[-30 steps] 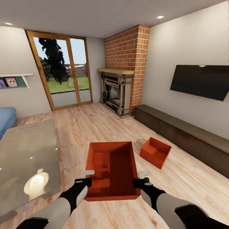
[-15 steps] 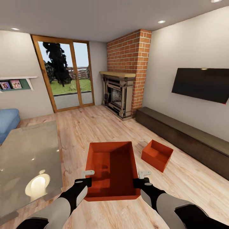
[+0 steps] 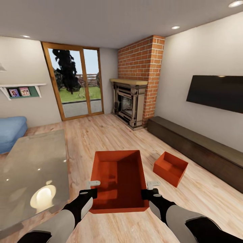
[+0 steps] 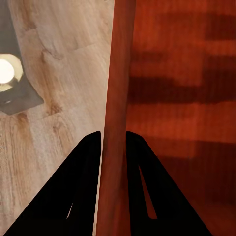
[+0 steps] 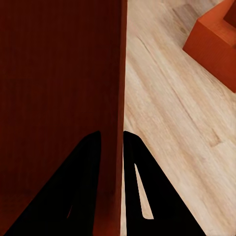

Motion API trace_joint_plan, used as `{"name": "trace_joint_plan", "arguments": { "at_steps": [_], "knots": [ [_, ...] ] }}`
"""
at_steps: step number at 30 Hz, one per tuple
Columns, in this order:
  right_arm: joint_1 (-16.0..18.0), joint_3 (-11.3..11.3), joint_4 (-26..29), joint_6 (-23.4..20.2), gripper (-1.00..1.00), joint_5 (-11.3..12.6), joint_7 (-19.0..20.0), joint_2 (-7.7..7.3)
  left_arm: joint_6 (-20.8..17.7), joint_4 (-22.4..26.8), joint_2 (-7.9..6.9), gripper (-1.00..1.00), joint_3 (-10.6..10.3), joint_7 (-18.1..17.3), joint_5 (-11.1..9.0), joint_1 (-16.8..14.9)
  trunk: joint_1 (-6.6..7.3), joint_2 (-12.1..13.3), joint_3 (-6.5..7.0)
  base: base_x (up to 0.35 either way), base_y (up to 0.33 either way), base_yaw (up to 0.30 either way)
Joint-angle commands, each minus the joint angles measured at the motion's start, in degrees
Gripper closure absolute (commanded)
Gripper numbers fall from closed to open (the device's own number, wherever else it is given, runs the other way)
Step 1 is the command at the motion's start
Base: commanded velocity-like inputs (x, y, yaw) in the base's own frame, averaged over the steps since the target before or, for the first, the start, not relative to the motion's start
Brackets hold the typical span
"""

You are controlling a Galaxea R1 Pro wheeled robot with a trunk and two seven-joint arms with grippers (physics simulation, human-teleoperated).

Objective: Move the two storage containers from the living room to the garage. In the garage, place one container on the floor and stack the other container on top of it (either order is fine).

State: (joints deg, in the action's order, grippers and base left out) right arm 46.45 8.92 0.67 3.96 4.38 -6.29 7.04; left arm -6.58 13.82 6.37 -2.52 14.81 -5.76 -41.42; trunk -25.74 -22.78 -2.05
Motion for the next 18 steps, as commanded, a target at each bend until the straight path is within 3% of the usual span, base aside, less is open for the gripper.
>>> {"name": "trace_joint_plan", "arguments": {
  "at_steps": [1, 18],
  "knots": [
    [0.0, -0.3, -0.3, 0.3, 1.0, 1.1, -0.3, -0.01, 0.0, 0.8, -0.48, 1.0, 1.3, 0.7, 1.0, -0.1, -0.04, -0.1, -0.04, 0.0, 0.0, 0.095],
    [0.0, -0.3, -0.3, 0.4, 1.0, 1.1, -0.3, -0.01, 0.0, 0.8, -0.48, 1.0, 1.3, 0.7, 1.0, -0.1, -0.04, -0.1, 1.49, 0.0, 0.0, 0.095]
  ]
}}
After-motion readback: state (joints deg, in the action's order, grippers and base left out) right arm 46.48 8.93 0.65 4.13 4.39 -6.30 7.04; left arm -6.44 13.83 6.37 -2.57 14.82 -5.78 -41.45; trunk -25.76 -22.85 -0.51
